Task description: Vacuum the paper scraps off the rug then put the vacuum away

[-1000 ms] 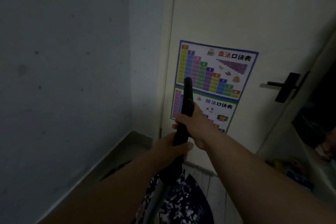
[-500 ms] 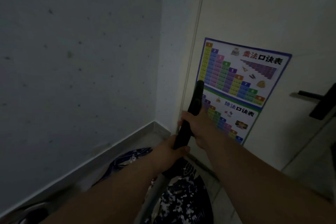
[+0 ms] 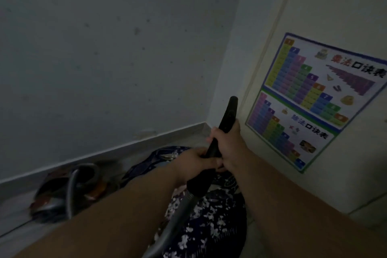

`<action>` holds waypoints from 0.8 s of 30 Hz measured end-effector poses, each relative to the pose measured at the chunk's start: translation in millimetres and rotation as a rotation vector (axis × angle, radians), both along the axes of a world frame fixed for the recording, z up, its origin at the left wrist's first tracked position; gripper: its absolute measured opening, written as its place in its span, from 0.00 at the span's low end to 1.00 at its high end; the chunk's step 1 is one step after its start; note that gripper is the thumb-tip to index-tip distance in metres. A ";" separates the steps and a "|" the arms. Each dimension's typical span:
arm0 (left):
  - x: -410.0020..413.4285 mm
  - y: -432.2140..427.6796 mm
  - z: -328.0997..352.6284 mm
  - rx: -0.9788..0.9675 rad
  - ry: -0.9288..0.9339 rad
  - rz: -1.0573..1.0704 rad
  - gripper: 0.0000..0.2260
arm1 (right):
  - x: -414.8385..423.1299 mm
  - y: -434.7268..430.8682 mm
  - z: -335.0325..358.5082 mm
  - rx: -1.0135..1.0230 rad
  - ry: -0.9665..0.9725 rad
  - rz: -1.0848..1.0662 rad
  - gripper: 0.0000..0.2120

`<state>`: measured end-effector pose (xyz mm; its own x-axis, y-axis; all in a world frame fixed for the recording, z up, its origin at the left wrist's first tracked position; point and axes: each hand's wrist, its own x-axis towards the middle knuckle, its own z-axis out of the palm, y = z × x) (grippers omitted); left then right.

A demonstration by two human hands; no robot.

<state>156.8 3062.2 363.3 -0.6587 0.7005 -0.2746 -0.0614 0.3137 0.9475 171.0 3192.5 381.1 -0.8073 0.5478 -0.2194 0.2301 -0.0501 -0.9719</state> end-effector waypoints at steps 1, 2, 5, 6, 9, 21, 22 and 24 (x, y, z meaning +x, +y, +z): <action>1.2 -0.6 -1.2 -0.010 -0.004 0.028 0.16 | -2.7 1.9 -3.2 -0.006 0.013 0.016 0.30; 5.6 -0.8 -4.7 -0.021 -0.009 0.065 0.17 | -4.7 4.7 -7.8 -0.011 0.007 0.042 0.29; 30.3 9.1 -26.9 -0.017 -0.072 0.219 0.17 | 1.3 13.0 -26.3 -0.076 -0.059 0.166 0.32; 34.9 10.3 -32.6 -0.009 -0.094 0.243 0.18 | 1.0 14.3 -31.4 -0.082 -0.066 0.181 0.32; 68.7 15.3 -61.8 -0.048 -0.115 0.283 0.20 | 18.6 17.9 -53.5 -0.087 -0.091 0.230 0.33; 145.9 -23.2 -167.5 -0.225 -0.180 0.169 0.26 | 91.2 -13.6 -173.1 -0.099 -0.304 0.151 0.36; 148.4 -28.3 -179.1 -0.227 -0.191 0.157 0.25 | 95.5 -18.3 -186.0 -0.106 -0.313 0.132 0.36; 152.0 -36.3 -201.7 -0.235 -0.235 0.137 0.24 | 103.7 -28.1 -210.5 -0.106 -0.348 0.079 0.36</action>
<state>308.8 3025.8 161.6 -0.6416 0.5101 -0.5728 -0.3255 0.4952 0.8055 274.7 3164.4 170.7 -0.7134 0.4465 -0.5401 0.5527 -0.1153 -0.8254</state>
